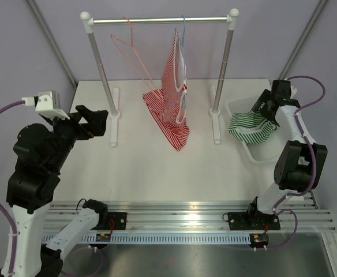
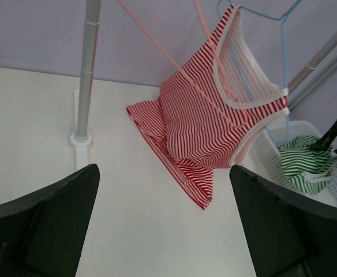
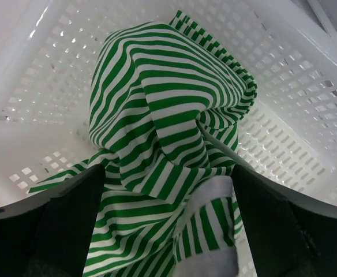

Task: Remove the tank top from the hanger

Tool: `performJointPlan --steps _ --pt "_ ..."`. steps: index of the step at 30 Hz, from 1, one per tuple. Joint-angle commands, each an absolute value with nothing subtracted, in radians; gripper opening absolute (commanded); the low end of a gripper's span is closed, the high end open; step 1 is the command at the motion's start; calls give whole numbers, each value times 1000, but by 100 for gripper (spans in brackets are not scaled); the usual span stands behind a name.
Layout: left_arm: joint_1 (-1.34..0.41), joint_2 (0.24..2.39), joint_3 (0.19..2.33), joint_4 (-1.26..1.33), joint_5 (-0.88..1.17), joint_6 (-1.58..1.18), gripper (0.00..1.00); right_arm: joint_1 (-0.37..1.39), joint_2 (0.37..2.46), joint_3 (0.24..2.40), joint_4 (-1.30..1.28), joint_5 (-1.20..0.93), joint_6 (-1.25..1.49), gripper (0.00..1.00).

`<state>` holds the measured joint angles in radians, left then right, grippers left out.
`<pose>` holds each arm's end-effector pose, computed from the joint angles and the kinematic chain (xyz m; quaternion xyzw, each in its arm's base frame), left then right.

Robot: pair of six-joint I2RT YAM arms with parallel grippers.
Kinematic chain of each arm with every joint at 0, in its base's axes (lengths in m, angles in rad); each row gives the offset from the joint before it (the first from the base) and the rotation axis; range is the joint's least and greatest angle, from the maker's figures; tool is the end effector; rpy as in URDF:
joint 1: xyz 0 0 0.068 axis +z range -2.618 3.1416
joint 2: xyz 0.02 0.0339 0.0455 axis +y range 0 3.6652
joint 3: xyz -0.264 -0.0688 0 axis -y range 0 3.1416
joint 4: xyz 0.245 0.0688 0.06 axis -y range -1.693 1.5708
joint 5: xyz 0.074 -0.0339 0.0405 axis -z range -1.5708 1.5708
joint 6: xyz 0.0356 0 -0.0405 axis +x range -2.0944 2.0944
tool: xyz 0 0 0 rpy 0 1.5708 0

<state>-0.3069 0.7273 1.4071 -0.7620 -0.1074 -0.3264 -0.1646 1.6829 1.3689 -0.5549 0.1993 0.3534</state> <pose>0.0818 -0.0219 0.4807 -0.0435 0.7341 -0.1731 0.6551 0.3652 -0.0678 0.2741 0.2724 0.8945 -0.0608 0.3494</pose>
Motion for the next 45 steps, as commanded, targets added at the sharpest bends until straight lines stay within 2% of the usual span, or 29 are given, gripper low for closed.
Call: performJointPlan --steps 1,4,9,12,14,15,18,21,27,33,37,40,41,45 --pt "-319 813 1454 -700 57 -396 99 -166 1588 1431 -566 238 365 99" --pt "-399 862 1496 -655 52 -433 99 -164 1494 1437 -592 192 359 99" --pt "-673 1063 1646 -663 -213 -385 99 -160 1284 1373 -580 65 361 100" --pt "-814 1242 1823 -722 -406 -325 99 -160 1188 1339 -588 -75 362 99" --pt "-883 1339 1977 -771 -527 -289 99 -160 1122 1303 -563 -256 377 100" --pt "-894 1424 2017 -779 -557 -278 99 -160 1102 1287 -552 -367 385 100" --pt "-905 1561 2156 -776 -630 -256 99 -158 1023 1212 -493 -474 432 100" --pt "-907 1670 2265 -750 -646 -223 99 -155 957 1177 -494 -471 445 100" --pt "-904 1824 2353 -641 -730 -112 98 -92 851 1138 -503 -508 476 99" --pt "-870 1907 2368 -588 -742 -94 84 -49 789 1120 -526 -529 488 99" --pt "-818 1947 2378 -580 -680 -123 79 -40 759 1114 -535 -541 494 100" --pt "-795 1979 2385 -563 -640 -126 64 -38 752 1103 -532 -546 494 100" --pt "-795 1988 2387 -545 -640 -117 52 -38 753 1097 -525 -543 492 100" --pt "-792 2006 2395 -529 -621 -117 36 -37 778 1086 -523 -543 492 100"
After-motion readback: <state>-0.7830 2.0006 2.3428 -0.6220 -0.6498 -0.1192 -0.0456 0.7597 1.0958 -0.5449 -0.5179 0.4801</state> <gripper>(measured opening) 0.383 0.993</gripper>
